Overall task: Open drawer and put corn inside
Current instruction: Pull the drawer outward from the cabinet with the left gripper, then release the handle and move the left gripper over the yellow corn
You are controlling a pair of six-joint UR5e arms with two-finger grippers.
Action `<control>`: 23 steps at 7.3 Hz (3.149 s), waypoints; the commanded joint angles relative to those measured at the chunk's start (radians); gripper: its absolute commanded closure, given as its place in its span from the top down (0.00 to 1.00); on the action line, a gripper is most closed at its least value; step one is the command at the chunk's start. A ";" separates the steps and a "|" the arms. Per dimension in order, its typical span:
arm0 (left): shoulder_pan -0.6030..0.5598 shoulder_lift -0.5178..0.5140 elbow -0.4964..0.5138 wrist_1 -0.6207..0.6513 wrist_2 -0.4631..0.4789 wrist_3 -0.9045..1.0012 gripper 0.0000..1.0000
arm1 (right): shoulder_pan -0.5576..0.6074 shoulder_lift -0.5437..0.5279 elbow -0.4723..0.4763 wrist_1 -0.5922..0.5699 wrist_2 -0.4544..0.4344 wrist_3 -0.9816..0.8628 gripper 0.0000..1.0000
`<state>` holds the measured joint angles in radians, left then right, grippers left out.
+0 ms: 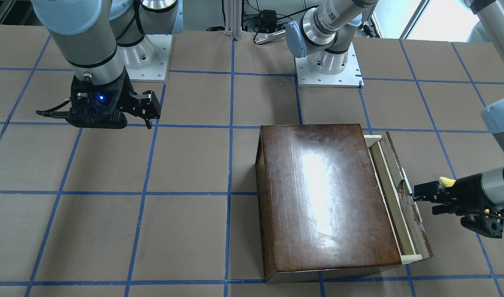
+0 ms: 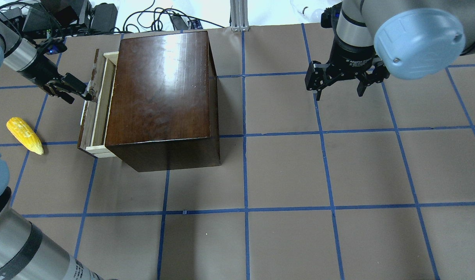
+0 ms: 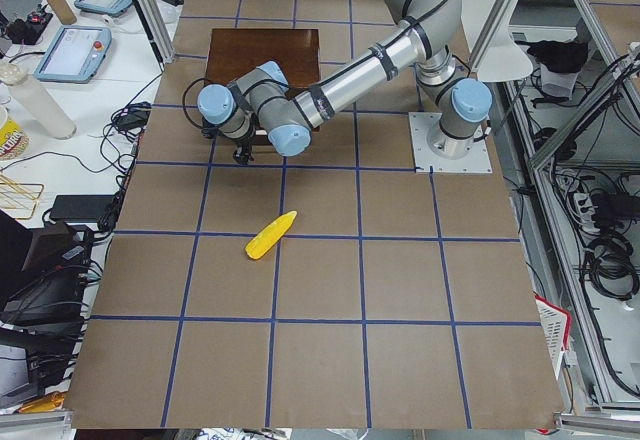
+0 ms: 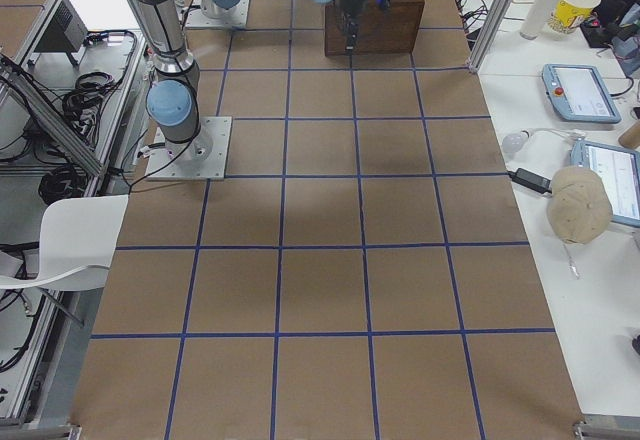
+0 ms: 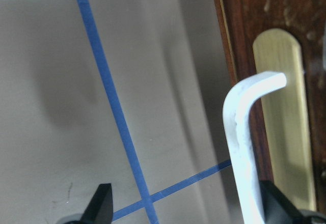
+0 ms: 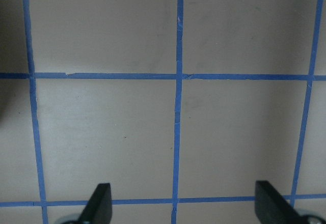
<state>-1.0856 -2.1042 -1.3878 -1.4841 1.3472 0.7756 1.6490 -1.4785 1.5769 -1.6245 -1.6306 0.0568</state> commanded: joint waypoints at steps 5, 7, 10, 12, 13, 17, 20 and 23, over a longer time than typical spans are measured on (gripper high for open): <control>0.038 -0.013 0.030 -0.004 0.073 0.060 1.00 | 0.000 0.000 0.000 0.000 0.000 0.000 1.00; 0.059 -0.020 0.035 -0.005 0.073 0.100 1.00 | 0.000 0.001 0.000 0.000 0.000 0.000 1.00; 0.062 0.024 0.055 -0.048 0.084 0.077 1.00 | 0.000 0.000 0.000 0.000 0.000 0.000 1.00; 0.066 0.035 0.117 -0.117 0.113 -0.004 1.00 | 0.000 0.000 0.000 0.000 0.000 0.000 1.00; 0.108 0.035 0.118 -0.113 0.157 -0.066 1.00 | 0.000 0.001 0.000 -0.002 0.000 0.000 1.00; 0.203 0.000 0.113 -0.041 0.201 -0.393 1.00 | 0.000 0.000 0.000 0.000 0.000 0.000 1.00; 0.225 -0.034 0.108 0.079 0.320 -0.529 1.00 | 0.000 0.000 0.000 -0.002 0.000 0.000 1.00; 0.231 -0.072 0.102 0.155 0.323 -0.620 1.00 | 0.000 0.000 0.000 0.000 0.000 0.000 1.00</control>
<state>-0.8557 -2.1626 -1.2825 -1.3664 1.6674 0.2066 1.6490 -1.4787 1.5769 -1.6253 -1.6306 0.0568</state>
